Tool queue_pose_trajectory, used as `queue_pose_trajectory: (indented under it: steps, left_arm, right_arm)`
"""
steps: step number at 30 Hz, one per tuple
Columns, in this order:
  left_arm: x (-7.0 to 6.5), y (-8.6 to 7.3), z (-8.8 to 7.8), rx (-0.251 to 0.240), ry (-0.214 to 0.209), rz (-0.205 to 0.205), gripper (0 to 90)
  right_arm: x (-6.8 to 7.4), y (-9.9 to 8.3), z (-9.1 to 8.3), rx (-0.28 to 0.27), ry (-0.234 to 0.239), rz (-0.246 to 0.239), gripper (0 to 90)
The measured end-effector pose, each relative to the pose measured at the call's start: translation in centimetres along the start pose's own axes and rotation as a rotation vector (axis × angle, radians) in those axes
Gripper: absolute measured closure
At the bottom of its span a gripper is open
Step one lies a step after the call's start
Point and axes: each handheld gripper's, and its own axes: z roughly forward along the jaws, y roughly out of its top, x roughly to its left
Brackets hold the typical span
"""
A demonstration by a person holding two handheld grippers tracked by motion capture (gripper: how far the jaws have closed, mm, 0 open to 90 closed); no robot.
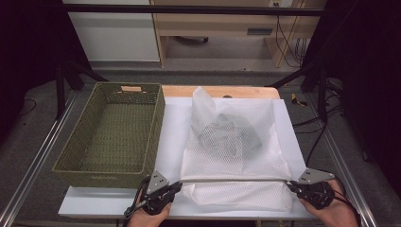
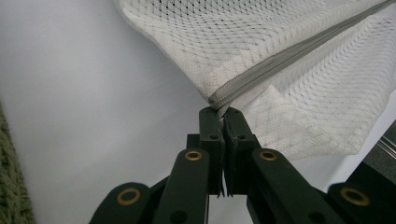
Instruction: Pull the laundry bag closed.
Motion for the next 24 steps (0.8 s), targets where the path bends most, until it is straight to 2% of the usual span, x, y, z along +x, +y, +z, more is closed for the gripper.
queue_pose_trajectory:
  steps: [6,18,24]
  left_arm:
    - [-0.1,-0.13,0.2,0.007,-0.002,0.006,87.8]
    - [0.0,-0.25,0.4,0.01,0.0,0.003,87.8]
    - [-0.01,-0.3,0.46,0.015,-0.002,0.007,87.8]
  right_arm:
    - [-0.66,-0.57,-0.32,-0.008,-0.008,0.027,81.8]
    - [-0.68,-0.59,-0.25,-0.016,-0.01,0.027,81.8]
    - [-0.76,-0.89,-0.07,0.003,-0.021,0.033,81.8]
